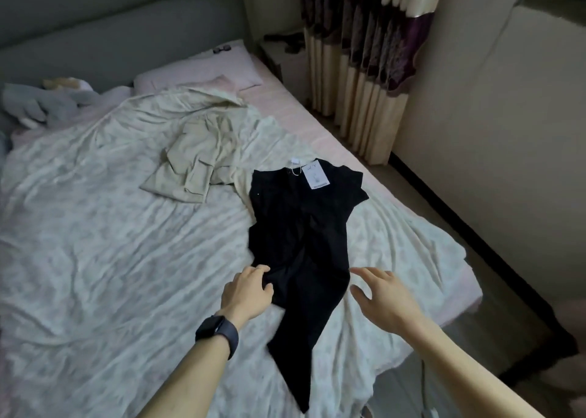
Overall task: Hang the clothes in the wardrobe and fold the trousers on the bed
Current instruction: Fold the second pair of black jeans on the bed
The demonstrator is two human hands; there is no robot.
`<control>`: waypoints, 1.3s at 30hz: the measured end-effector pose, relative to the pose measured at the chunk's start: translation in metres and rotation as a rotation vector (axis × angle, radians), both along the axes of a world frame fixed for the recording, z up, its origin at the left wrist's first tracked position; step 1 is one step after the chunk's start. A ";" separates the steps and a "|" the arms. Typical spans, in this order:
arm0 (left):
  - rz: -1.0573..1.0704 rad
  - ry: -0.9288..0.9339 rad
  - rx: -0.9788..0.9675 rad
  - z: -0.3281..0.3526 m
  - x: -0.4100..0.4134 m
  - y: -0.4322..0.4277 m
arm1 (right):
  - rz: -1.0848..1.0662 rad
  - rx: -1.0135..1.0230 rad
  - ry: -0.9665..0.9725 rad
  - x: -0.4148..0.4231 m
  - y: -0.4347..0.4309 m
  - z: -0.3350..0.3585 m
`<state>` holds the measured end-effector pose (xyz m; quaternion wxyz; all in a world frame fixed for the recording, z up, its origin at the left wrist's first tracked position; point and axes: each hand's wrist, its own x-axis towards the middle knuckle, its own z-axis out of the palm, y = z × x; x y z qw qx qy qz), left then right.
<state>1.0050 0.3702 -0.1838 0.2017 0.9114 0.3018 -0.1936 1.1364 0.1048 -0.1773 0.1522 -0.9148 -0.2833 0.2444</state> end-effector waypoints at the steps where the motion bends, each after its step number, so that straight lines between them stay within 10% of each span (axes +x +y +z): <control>1: 0.007 0.009 -0.006 -0.007 0.012 0.003 | 0.000 -0.003 0.004 0.014 0.005 -0.012; 23: 0.742 -0.198 -0.032 -0.232 0.256 0.175 | 0.015 -0.418 0.334 0.182 0.065 -0.293; 29: 0.536 -0.444 0.054 -0.194 0.257 0.153 | 0.002 -0.485 0.493 0.191 0.056 -0.293; 39: -0.055 -0.528 -0.052 -0.066 0.227 -0.025 | -0.693 0.650 0.751 0.242 0.085 -0.093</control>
